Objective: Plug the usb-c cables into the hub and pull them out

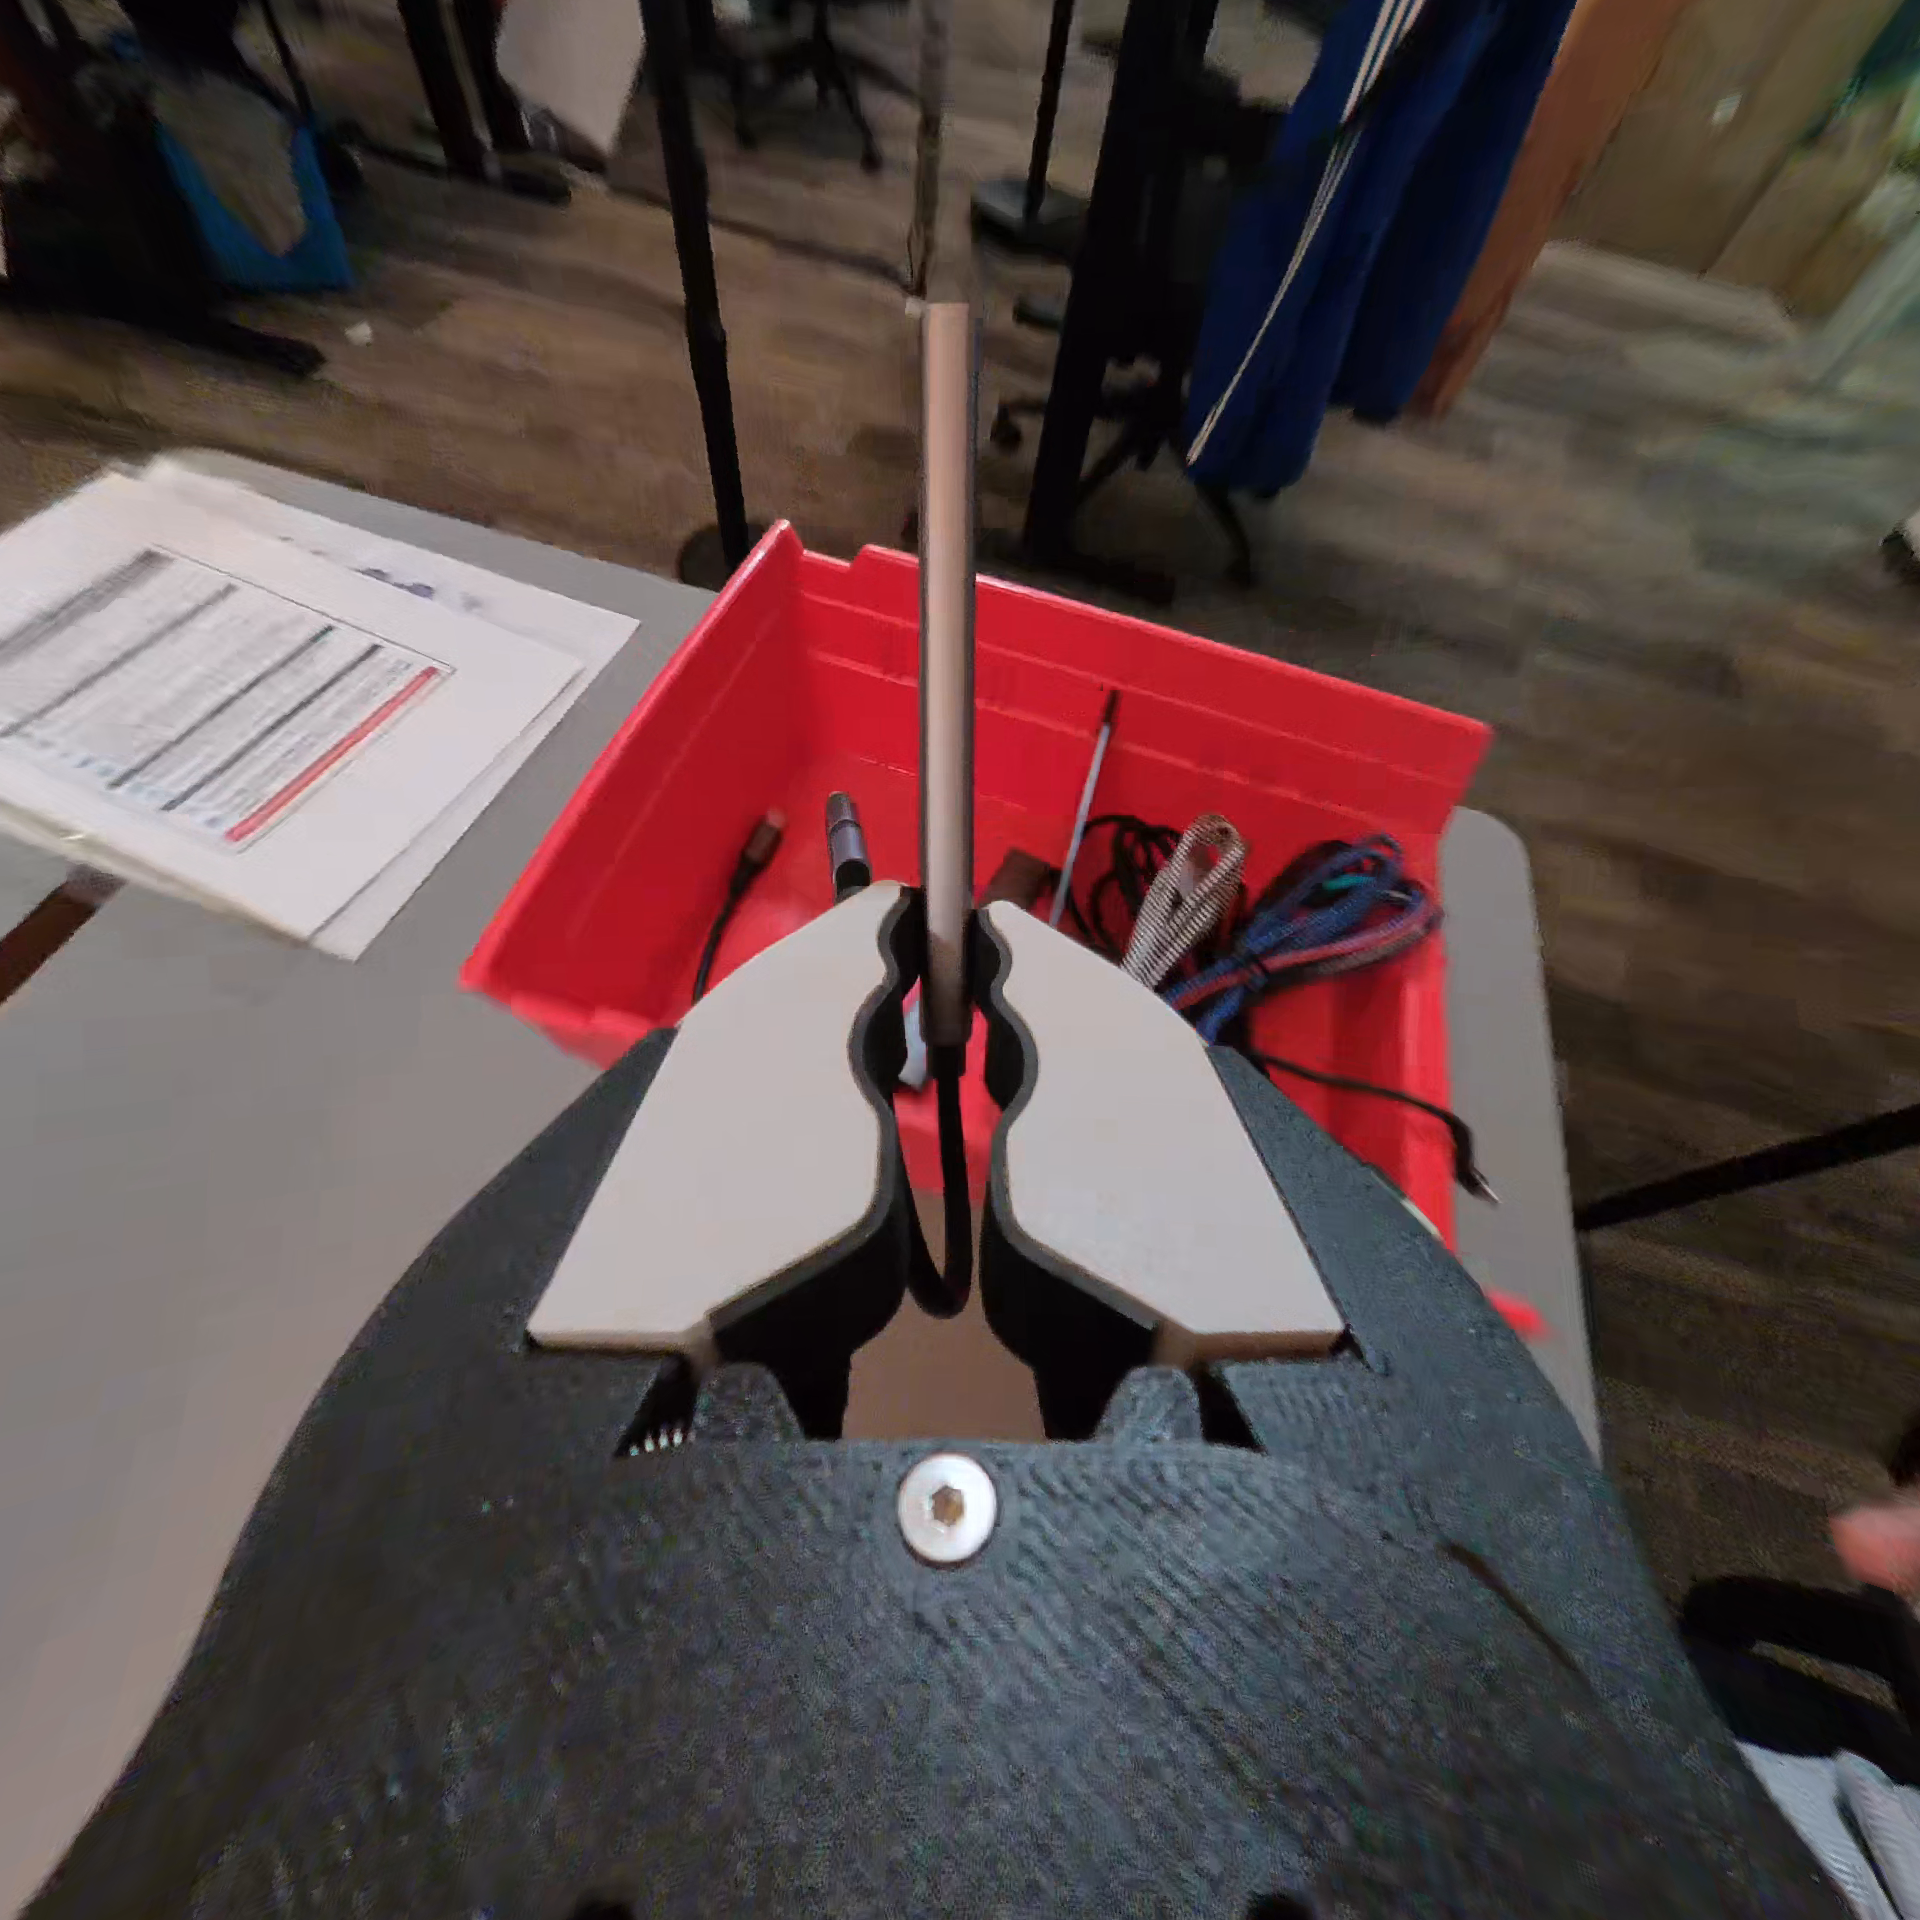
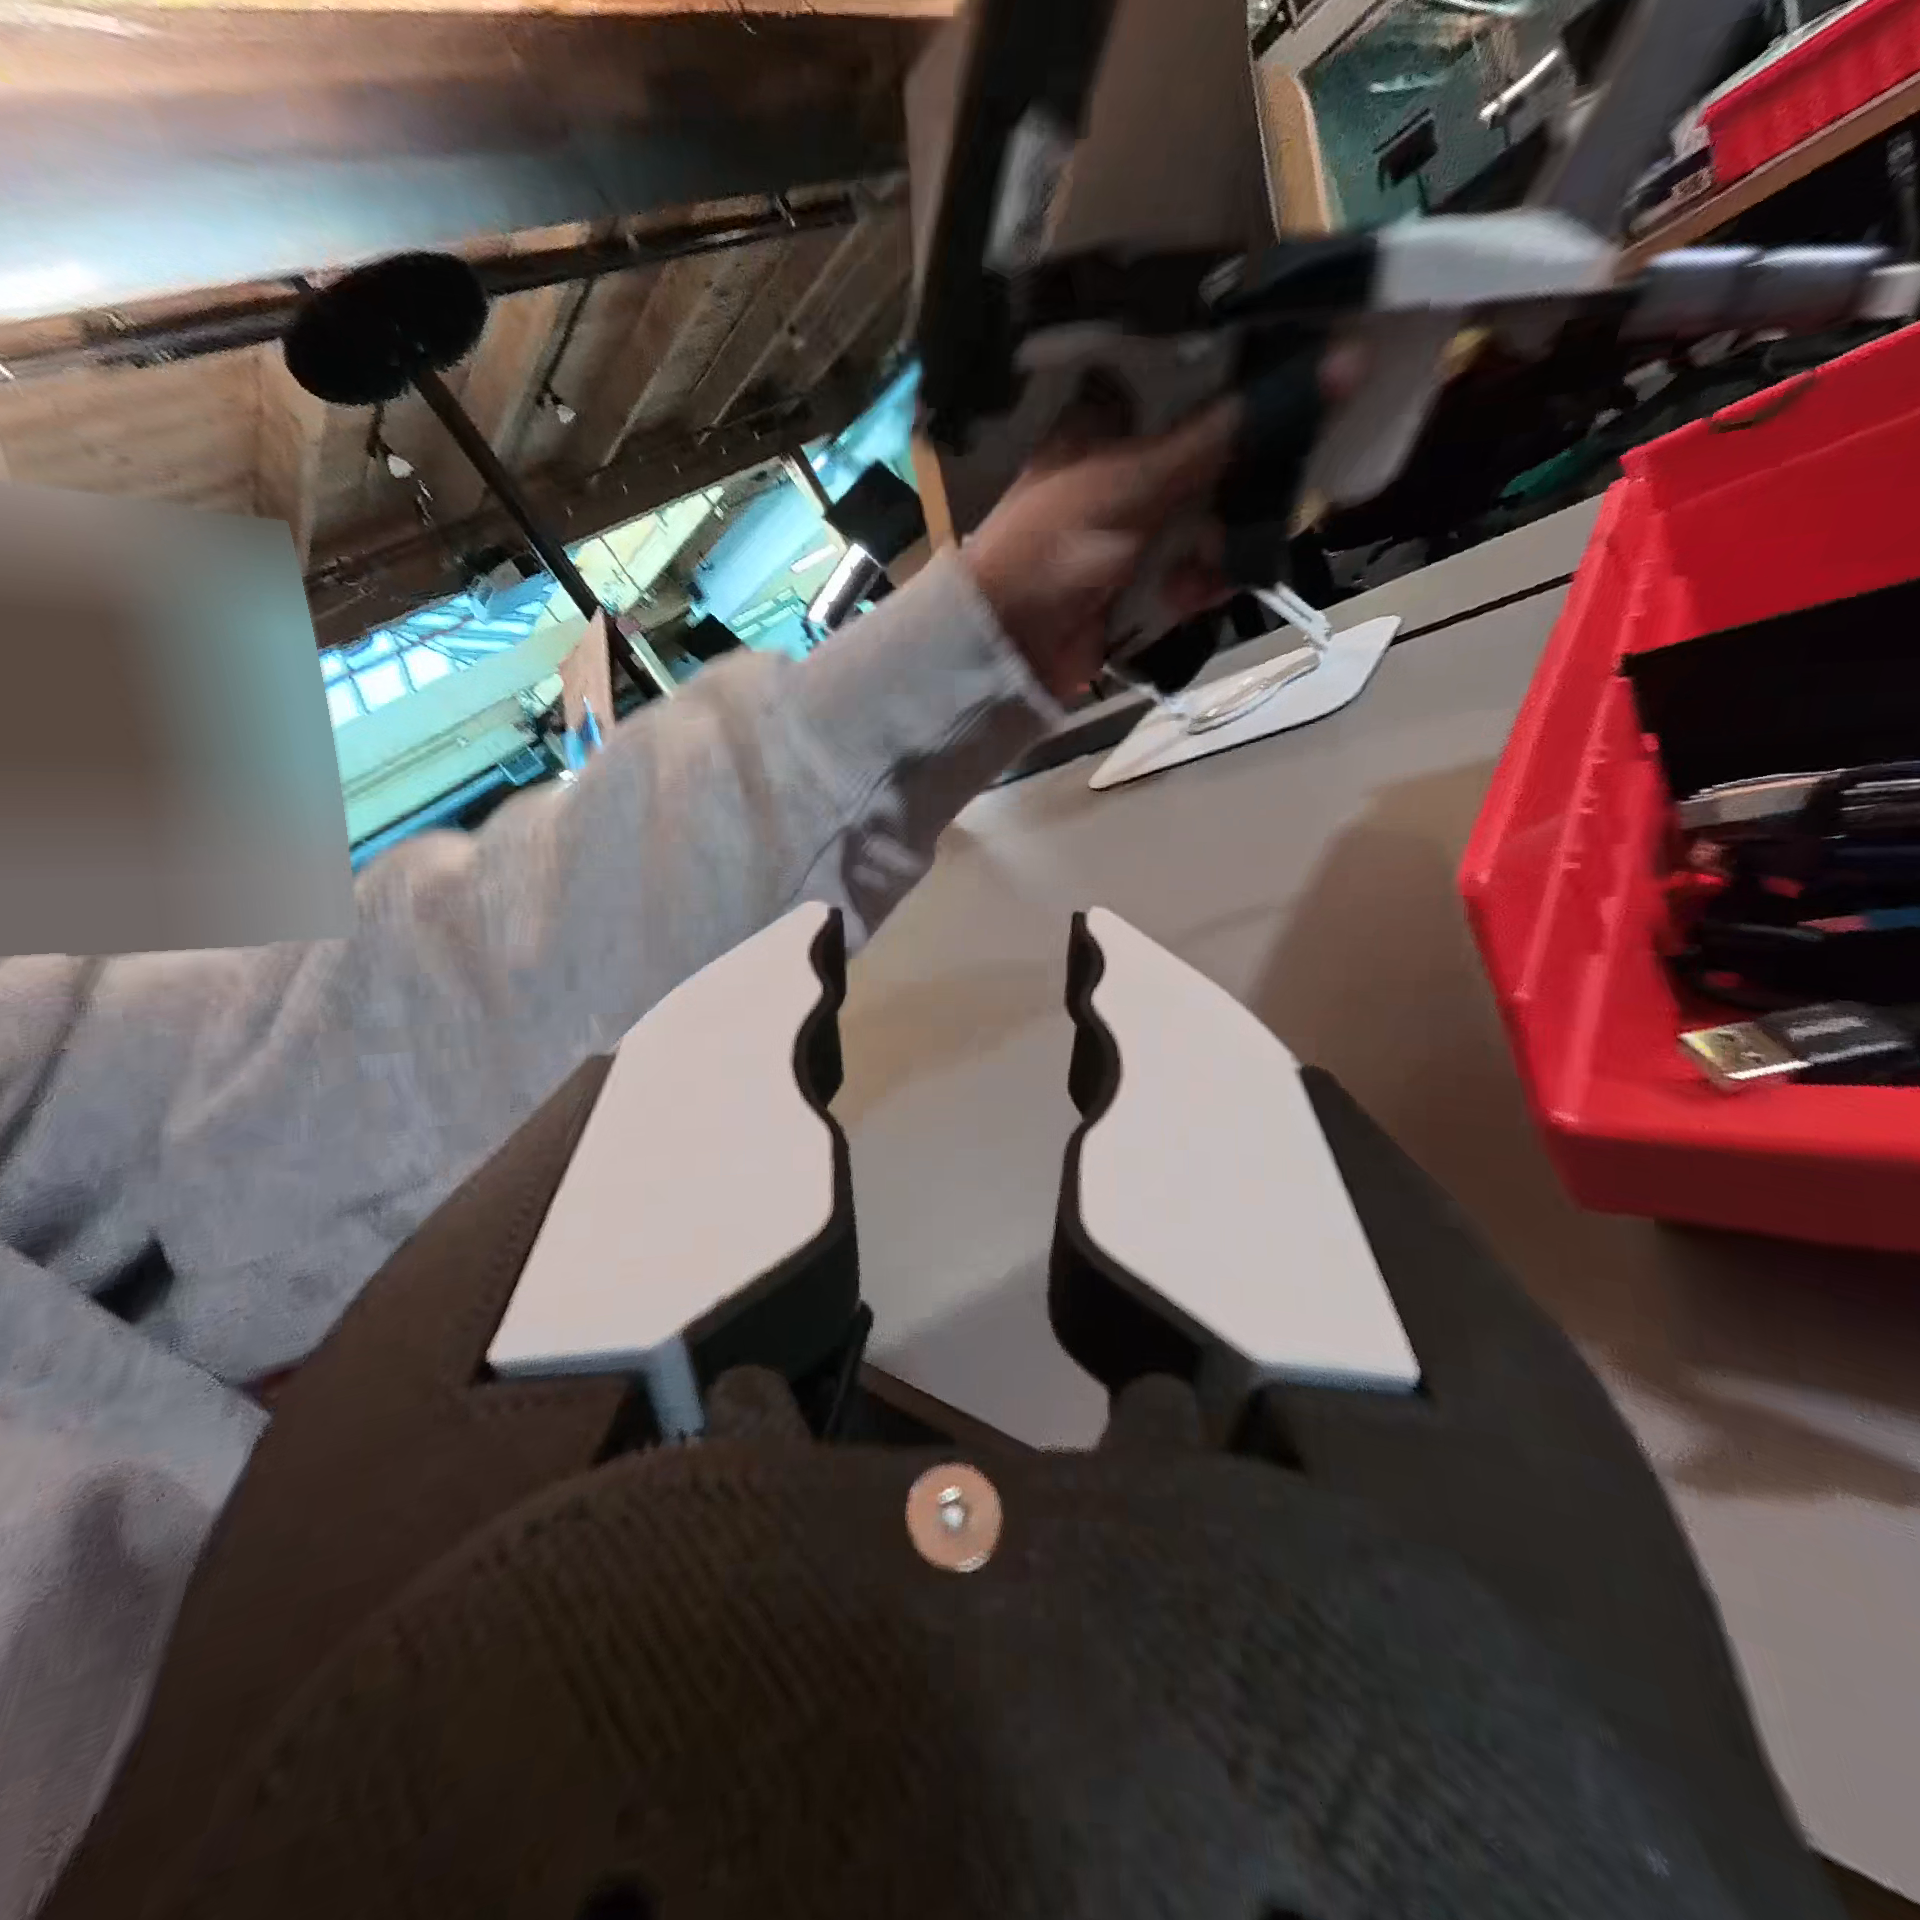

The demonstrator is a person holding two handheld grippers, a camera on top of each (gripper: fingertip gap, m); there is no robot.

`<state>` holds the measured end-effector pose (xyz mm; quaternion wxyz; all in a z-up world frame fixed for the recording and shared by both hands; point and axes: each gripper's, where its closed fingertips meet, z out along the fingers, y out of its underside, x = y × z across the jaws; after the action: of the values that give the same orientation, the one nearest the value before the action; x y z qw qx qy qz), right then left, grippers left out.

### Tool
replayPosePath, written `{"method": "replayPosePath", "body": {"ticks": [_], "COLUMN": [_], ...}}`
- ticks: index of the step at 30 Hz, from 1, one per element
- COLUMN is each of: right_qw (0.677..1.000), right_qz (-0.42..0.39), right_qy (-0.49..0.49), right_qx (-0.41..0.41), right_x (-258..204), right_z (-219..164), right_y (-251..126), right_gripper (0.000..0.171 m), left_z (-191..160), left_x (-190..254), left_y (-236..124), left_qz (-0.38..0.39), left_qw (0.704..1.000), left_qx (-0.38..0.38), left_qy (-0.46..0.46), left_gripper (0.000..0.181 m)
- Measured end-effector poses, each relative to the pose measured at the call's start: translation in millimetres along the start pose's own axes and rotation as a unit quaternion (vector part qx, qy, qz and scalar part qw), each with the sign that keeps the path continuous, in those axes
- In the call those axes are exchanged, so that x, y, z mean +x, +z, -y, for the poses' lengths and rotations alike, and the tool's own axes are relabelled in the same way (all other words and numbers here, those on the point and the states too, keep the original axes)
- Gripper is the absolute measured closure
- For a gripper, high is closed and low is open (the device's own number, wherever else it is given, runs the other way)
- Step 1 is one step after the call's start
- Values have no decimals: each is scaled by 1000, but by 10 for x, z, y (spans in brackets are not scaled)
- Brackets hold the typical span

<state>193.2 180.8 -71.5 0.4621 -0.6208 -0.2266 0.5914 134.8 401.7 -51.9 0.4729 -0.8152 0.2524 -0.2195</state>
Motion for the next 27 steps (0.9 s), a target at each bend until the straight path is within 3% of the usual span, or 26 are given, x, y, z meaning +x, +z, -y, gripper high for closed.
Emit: {"method": "replayPosePath", "body": {"ticks": [5,9,12,15,19,23,27], "right_qw": [991,975,964,959,958,955,948], "right_qz": [-42,-67,-86,-101,-112,-136,-122], "right_qy": [-112,-190,-227,-240,-240,-242,-261], "right_qx": [-58,-88,-111,-114,-105,-104,-131], "right_x": [71,34,39,46,34,53,-22], "right_z": [-111,-226,-314,-326,-295,-334,-556], "right_y": [-63,-129,-173,-215,-254,-185,63], "right_gripper": [130,132,131,131,130,145,149], "left_z": [-172,-333,-288,-170,-295,-838,-1578], "left_x": [-262,-282,-284,-175,108,326,321], "left_y": [858,1020,930,651,-34,-888,-1673], "left_qz": [22,23,29,24,27,59,94], "left_qw": [993,991,994,998,1000,998,994], "left_qx": [-111,-124,-89,-42,1,27,44], "left_qy": [-19,-38,-49,-51,-3,17,-42], "left_gripper": [173,157,134,114,106,99,86]}}
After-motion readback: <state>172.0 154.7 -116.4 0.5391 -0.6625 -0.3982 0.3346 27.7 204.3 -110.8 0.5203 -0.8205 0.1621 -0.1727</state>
